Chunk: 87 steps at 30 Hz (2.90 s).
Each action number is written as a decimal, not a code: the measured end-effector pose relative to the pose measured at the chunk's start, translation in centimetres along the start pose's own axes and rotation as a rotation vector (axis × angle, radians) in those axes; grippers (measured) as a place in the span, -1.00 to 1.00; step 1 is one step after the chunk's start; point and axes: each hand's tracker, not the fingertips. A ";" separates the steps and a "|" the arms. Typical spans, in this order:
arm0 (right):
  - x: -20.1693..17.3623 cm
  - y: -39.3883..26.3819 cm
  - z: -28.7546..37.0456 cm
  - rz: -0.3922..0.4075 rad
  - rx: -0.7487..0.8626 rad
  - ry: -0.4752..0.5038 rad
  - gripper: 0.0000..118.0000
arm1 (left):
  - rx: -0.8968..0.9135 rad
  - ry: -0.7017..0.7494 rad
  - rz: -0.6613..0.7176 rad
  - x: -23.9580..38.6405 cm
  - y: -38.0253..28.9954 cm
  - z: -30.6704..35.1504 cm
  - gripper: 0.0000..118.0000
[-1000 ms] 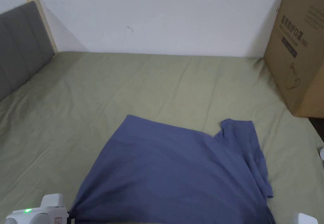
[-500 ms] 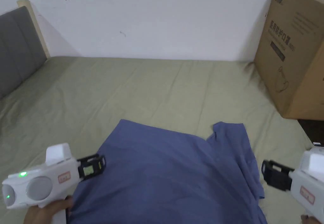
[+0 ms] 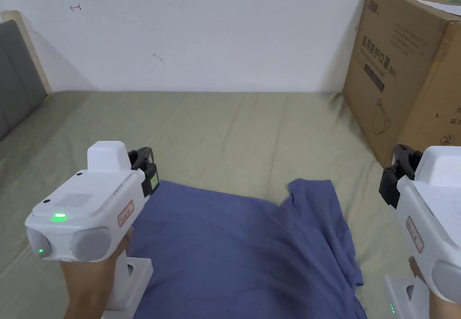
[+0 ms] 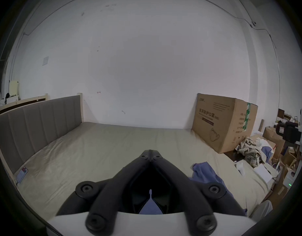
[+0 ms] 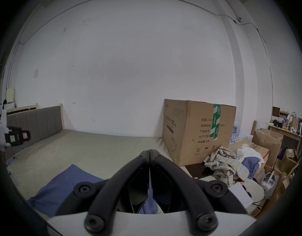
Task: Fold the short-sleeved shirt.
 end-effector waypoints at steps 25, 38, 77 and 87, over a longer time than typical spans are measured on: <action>0.0 -6.4 -18.4 0.042 -0.210 0.006 -1.00 | -0.654 0.085 0.105 -10.0 -7.1 -35.2 0.68; 0.7 -11.6 -22.6 0.043 -0.359 -0.006 -1.00 | -0.849 0.030 -0.002 -7.6 -14.6 -39.3 -0.99; 1.8 -2.0 -21.6 0.056 -0.368 0.106 -0.91 | -0.427 0.012 0.046 -12.0 3.6 -19.3 -1.00; 1.4 16.8 -21.7 0.044 0.003 0.155 -0.91 | -0.107 0.073 0.014 -12.2 20.6 -14.9 -1.00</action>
